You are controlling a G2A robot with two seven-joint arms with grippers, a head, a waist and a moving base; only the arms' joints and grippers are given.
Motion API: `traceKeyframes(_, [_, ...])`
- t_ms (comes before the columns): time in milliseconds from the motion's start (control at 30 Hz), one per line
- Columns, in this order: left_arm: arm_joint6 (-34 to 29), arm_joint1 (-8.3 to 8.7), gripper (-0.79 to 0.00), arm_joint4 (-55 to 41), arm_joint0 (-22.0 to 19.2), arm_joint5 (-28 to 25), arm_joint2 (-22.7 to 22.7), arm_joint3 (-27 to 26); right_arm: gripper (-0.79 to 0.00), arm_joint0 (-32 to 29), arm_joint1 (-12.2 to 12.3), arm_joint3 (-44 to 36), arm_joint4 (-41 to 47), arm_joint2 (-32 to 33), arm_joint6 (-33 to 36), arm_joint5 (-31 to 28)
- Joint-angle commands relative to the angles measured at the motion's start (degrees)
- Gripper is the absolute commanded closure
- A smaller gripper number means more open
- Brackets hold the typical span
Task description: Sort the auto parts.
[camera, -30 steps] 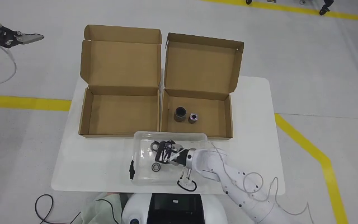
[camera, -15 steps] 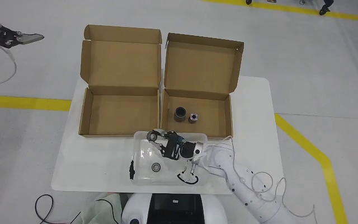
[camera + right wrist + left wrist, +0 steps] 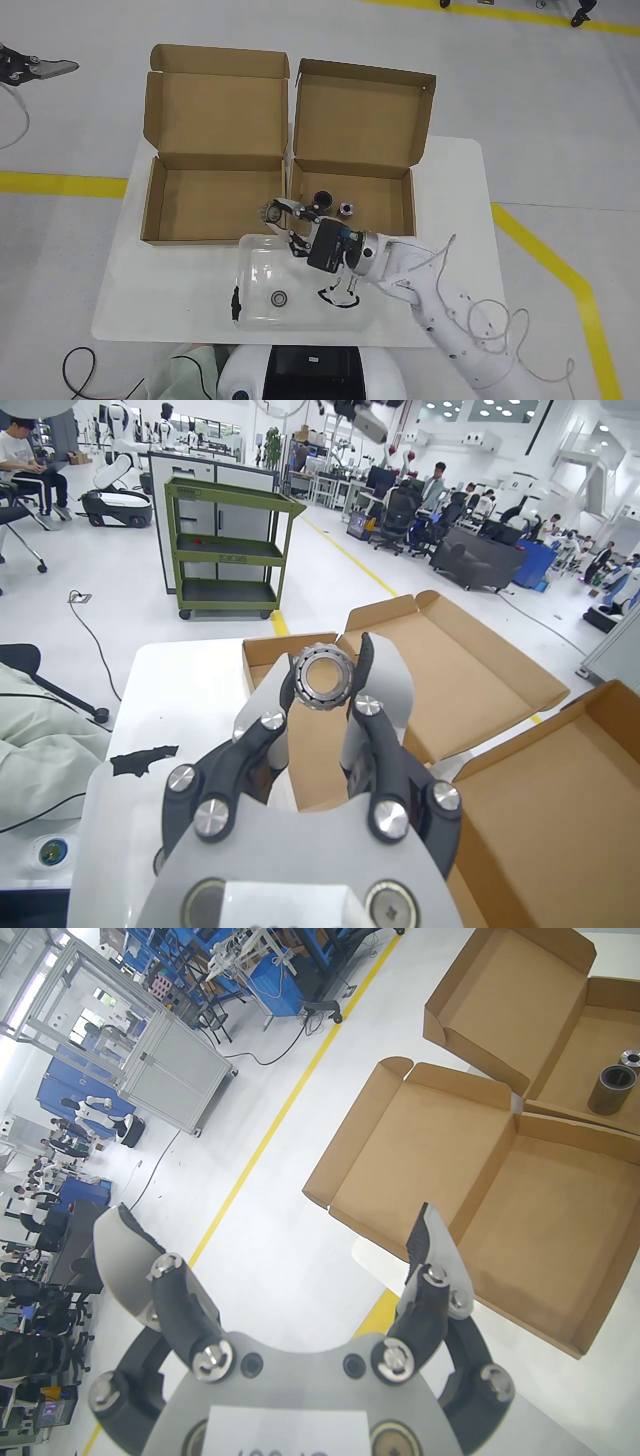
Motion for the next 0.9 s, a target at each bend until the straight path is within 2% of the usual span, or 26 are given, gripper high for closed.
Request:
traceKeyframes(0, [0.00,0.00,-0.785,0.00,0.00,0.00,0.00,0.00,0.000,0.16,0.09,-1.72,0.23,0.63,0.89,-0.24])
traceKeyframes(533, [0.00,0.00,-0.785,0.00,0.00,0.00,0.00,0.00,0.000,4.96,-0.56,-10.00,3.40,1.27,9.07,0.23])
traceKeyframes(867, [0.00,0.00,-0.785,0.00,0.00,0.00,0.00,0.00,0.000,7.20,-1.19,-10.33,3.27,0.40,8.18,1.72])
